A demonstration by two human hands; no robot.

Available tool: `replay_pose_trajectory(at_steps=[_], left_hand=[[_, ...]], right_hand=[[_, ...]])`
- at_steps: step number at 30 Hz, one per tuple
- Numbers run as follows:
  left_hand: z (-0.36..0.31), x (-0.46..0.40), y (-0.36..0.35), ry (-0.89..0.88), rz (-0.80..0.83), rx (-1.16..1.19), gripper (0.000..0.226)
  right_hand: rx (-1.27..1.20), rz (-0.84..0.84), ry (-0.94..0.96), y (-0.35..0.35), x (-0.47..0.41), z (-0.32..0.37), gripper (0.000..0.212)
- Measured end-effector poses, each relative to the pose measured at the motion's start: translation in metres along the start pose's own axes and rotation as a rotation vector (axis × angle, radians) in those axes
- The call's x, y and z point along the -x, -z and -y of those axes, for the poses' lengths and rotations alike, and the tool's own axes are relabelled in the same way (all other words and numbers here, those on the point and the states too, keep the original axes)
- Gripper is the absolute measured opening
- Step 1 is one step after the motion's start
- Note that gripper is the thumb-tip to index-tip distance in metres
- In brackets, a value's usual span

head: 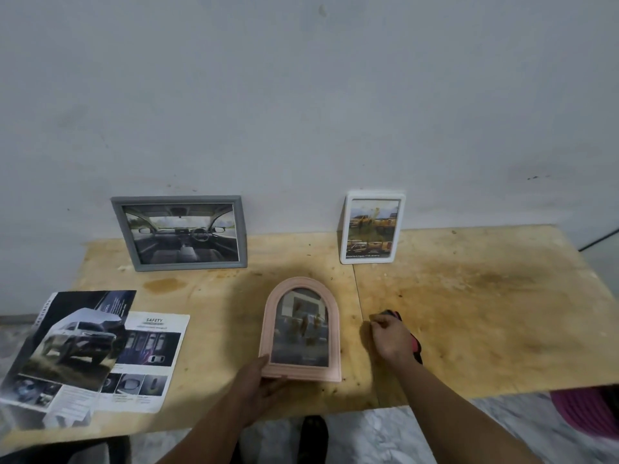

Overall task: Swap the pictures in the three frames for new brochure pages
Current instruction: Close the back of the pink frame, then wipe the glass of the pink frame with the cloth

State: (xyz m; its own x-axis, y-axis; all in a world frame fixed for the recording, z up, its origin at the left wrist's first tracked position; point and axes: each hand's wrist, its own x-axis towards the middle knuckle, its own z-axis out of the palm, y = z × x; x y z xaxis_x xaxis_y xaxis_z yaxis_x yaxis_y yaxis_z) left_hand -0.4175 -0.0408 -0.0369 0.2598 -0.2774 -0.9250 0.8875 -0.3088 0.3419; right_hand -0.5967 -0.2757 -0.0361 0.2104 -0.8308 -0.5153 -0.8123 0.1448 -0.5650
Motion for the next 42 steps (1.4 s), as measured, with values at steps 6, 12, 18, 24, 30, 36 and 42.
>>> replay_pose_trajectory(at_steps=[6, 12, 18, 24, 30, 36, 42], left_hand=[[0.009, 0.0, 0.008, -0.032, -0.032, -0.387, 0.022], [0.01, 0.003, 0.024, -0.068, -0.019, -0.553, 0.014], [0.018, 0.015, 0.031, -0.157, -0.045, -0.598, 0.025], [0.037, 0.015, 0.032, -0.296, -0.109, -0.638, 0.017], [0.047, -0.002, 0.038, -0.573, -0.213, -0.949, 0.044], [0.022, -0.024, 0.03, -0.915, -0.224, -1.264, 0.061], [-0.006, -0.064, 0.033, -0.903, -0.201, -1.693, 0.123]], right_hand=[[0.334, -0.166, -0.119, 0.028, -0.023, -0.036, 0.055], [0.135, 0.051, -0.12, 0.025, -0.029, -0.059, 0.053], [-0.522, 0.238, -0.25, 0.034, -0.019, -0.046, 0.041], [-0.956, 0.458, -0.414, 0.027, -0.01, -0.025, 0.037], [-1.068, 0.617, -0.534, -0.01, 0.02, -0.019, 0.027], [-0.637, 0.535, -0.309, -0.041, 0.007, 0.021, 0.033], [-0.001, 0.207, 0.321, -0.075, -0.037, 0.086, 0.04]])
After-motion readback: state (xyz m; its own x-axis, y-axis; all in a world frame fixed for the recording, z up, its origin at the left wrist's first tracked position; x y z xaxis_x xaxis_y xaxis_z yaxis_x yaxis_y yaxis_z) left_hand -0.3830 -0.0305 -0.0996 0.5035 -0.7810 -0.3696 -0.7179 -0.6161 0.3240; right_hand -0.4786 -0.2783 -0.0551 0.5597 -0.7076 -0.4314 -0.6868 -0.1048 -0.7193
